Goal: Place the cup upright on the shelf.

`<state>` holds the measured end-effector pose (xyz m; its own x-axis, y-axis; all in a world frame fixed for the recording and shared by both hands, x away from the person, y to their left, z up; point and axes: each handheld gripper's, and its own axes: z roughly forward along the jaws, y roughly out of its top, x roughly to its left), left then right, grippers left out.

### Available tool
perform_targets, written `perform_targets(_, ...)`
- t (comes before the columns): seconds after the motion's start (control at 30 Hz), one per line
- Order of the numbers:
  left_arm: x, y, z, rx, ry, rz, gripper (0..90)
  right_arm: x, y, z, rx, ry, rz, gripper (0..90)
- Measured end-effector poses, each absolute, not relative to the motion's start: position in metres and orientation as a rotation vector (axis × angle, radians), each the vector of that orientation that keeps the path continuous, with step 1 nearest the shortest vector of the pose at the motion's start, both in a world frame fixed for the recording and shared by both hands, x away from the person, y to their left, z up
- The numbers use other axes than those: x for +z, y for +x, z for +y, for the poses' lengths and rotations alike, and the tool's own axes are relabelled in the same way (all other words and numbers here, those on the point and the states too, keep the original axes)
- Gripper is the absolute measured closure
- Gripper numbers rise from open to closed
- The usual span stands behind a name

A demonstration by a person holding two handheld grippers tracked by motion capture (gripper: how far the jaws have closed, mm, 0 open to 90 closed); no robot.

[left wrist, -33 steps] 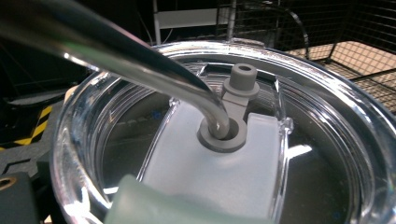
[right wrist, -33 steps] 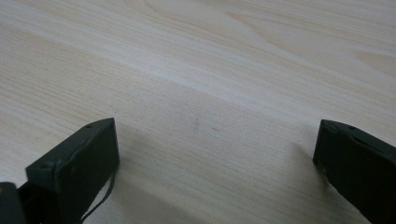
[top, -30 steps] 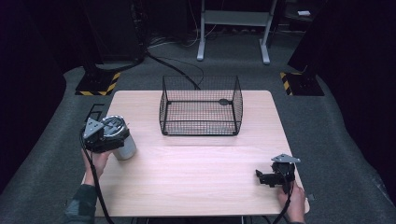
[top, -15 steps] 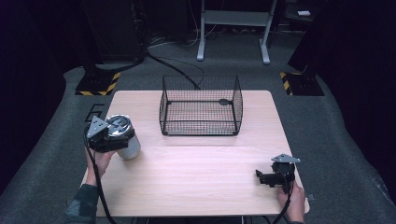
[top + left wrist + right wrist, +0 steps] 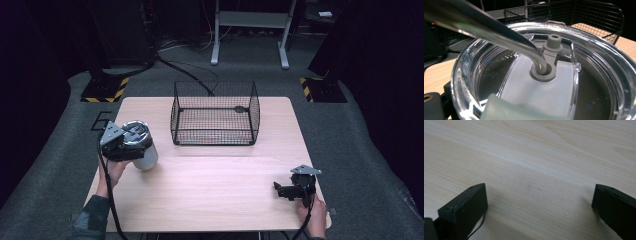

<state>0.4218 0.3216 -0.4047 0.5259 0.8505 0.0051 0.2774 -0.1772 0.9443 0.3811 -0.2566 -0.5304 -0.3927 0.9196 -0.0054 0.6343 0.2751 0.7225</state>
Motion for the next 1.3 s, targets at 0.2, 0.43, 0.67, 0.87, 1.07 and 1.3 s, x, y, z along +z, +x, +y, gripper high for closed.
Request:
perform_targets(0.2,-0.401,0.424,0.312,0.673,1.736,0.928,3.8,-0.53,0.381,-0.257,0.903,1.4,2.126,0.0)
perform_targets(0.43,-0.396,0.428,0.302,0.656,1.75,0.907,3.8,-0.53,0.381,-0.257,0.904,1.401,2.125,0.0)
perform_targets(0.67,-0.392,0.431,0.291,0.635,1.768,0.886,3.9,-0.531,0.381,-0.257,0.901,1.399,2.124,0.0)
perform_targets(0.87,-0.392,0.434,0.281,0.608,1.778,0.869,3.8,-0.53,0.381,-0.257,0.898,1.404,2.132,0.0)
perform_targets(1.07,-0.39,0.437,0.272,0.582,1.786,0.858,3.8,-0.53,0.382,-0.257,0.905,1.401,2.13,0.0)
perform_targets(1.3,-0.386,0.442,0.263,0.57,1.789,0.836,3.8,-0.53,0.382,-0.257,0.905,1.401,2.131,0.0)
